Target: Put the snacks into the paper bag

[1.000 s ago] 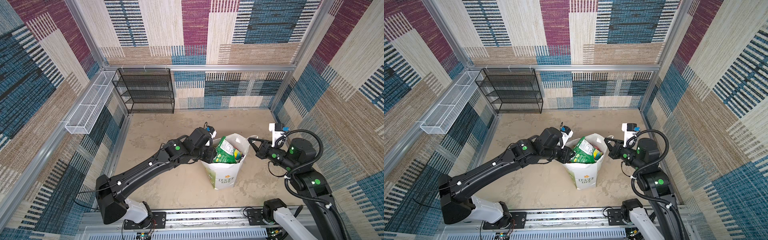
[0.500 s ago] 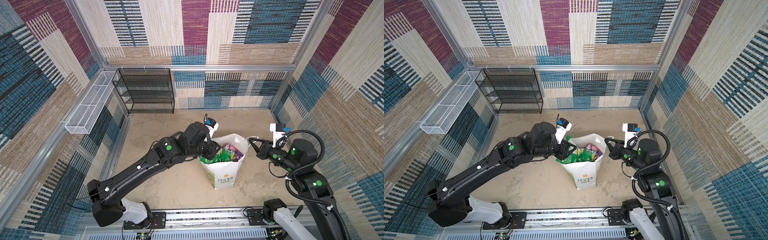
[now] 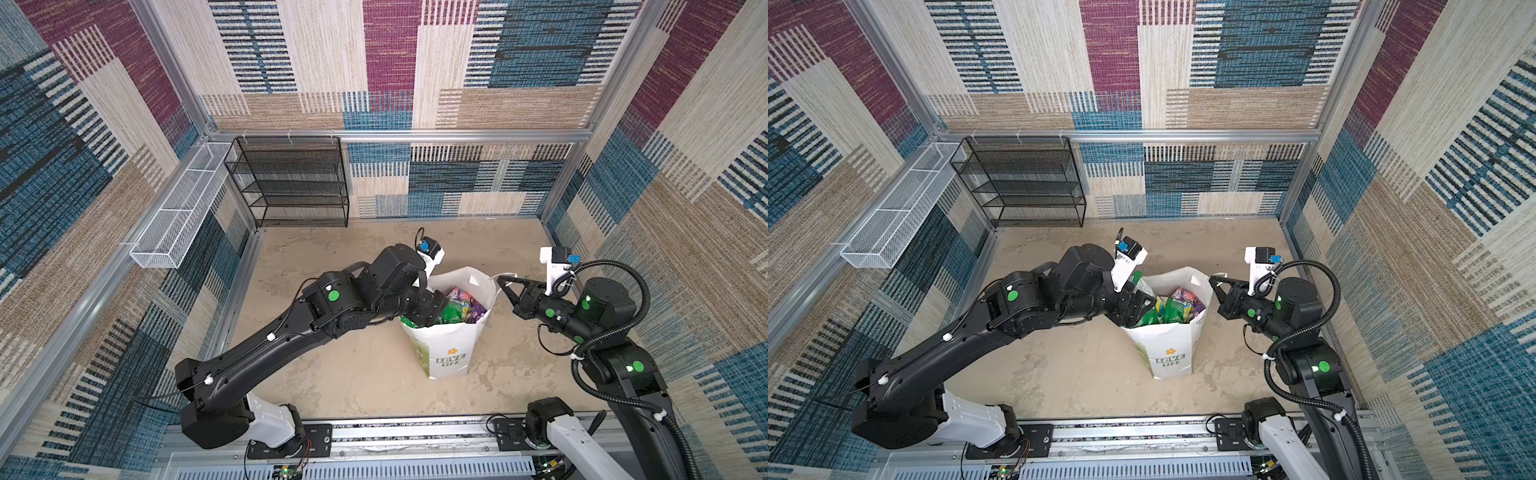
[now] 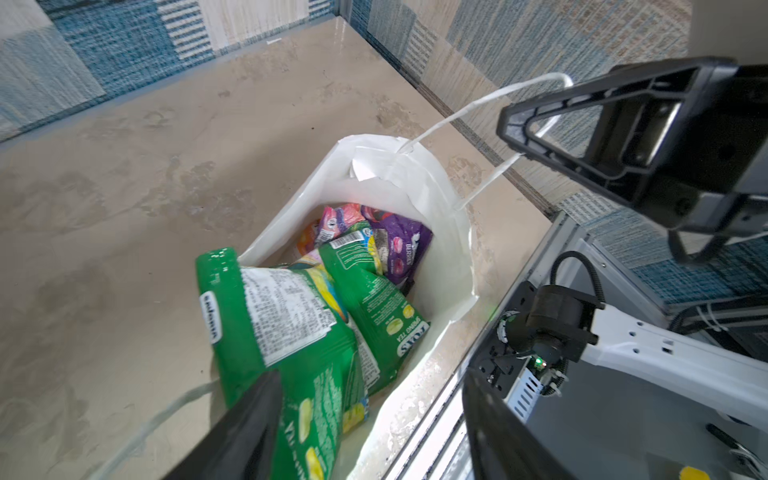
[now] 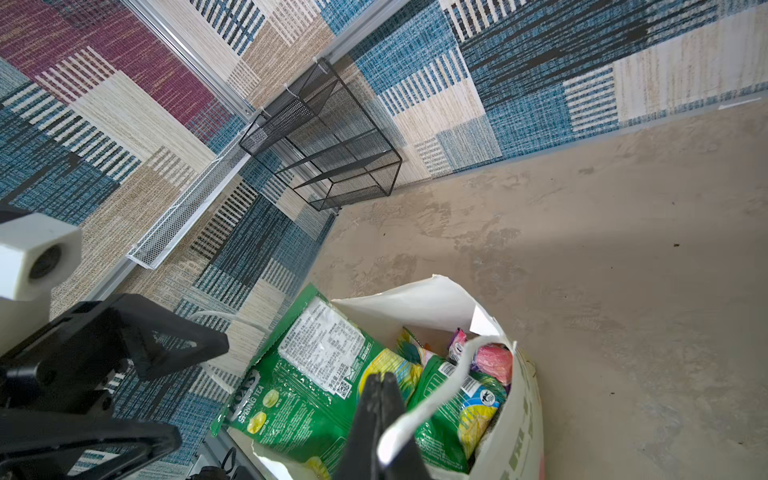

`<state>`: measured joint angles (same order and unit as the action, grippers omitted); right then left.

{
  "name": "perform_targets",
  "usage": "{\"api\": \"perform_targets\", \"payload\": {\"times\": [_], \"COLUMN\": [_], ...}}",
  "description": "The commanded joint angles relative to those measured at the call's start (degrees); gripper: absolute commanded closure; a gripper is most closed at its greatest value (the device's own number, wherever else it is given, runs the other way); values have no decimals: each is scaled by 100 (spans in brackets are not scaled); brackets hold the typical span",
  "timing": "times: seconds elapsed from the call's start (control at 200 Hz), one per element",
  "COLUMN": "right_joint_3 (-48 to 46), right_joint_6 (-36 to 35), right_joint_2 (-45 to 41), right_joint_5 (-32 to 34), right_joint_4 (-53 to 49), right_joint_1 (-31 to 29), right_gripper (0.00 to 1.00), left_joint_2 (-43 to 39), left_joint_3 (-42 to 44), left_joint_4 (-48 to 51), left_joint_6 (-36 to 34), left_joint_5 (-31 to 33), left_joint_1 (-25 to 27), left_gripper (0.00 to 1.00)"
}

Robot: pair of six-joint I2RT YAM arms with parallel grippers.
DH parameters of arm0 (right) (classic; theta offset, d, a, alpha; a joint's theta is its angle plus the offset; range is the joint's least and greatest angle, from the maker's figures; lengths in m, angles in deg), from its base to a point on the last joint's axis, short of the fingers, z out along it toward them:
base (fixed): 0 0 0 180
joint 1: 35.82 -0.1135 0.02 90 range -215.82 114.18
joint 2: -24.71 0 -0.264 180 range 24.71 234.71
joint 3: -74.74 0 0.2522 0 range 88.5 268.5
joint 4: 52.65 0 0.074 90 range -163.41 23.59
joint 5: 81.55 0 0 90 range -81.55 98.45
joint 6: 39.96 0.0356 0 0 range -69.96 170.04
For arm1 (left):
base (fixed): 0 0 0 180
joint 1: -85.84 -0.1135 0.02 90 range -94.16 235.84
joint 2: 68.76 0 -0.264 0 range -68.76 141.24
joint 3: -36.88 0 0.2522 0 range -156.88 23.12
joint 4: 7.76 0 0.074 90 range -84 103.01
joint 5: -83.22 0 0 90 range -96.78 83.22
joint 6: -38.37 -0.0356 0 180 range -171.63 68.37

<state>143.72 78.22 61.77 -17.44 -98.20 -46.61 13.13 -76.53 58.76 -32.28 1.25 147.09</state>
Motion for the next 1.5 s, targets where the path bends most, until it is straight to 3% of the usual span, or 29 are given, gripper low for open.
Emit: {"api": "perform_targets", "payload": {"times": [0.0, 0.21, 0.426, 0.561, 0.756, 0.901, 1.077, 1.492], "right_joint_3": [-28, -33, 23, 76, 128, 145, 209, 138], "right_joint_6": [39, 39, 31, 4, -10, 1, -44, -120], "right_joint_2": [-32, -45, -120, -142, -120, -85, -85, -41], "right_joint_5": [-58, -91, -37, -19, -8, -23, -18, -2], "right_joint_4": [261, 252, 148, 95, 70, 103, 43, 67], "right_joint_1": [4, 6, 1, 5, 6, 6, 6, 6], "right_gripper": [95, 95, 95, 95, 94, 94, 94, 94], "left_joint_2": [5, 116, 278, 392, 355, 341, 565, 788], "left_joint_3": [52, 117, 78, 40, -49, -255, -821, -1257], "left_joint_4": [622, 818, 779, 746, 436, 184, 759, 1422], "left_joint_6": [-116, 99, 129, 181, 145, 192, 21, -82], "left_joint_5": [801, 660, 236, 2, -626, -801, -93, 980], "left_joint_1": [-16, -127, -191, -188, -193, -192, -192, -84], "left_gripper": [19, 21, 37, 58, 100, 100, 100, 100]}}
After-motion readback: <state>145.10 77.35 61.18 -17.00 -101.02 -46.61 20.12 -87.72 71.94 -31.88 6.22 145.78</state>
